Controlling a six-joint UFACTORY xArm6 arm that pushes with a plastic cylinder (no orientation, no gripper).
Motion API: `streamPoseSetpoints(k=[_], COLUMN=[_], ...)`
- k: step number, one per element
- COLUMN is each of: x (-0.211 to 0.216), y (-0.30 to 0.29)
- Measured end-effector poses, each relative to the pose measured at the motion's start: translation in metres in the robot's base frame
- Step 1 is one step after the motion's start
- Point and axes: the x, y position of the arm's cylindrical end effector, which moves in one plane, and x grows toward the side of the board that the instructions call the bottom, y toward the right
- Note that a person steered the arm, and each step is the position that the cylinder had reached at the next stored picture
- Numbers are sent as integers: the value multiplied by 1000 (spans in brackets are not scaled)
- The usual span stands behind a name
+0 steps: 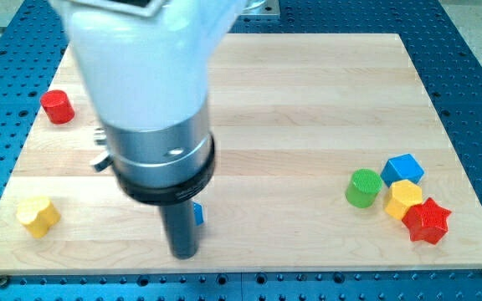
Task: Drag the blue triangle into the green circle
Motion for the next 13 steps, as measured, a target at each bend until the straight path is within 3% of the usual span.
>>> streamPoseSetpoints(k=[1,2,3,4,5,7,8,10,11,13], x=[-10,-50,-73,-77,-77,-28,-24,-65,-44,-36], y=[-57,-23,63,113,97,-16,5,125,97,187])
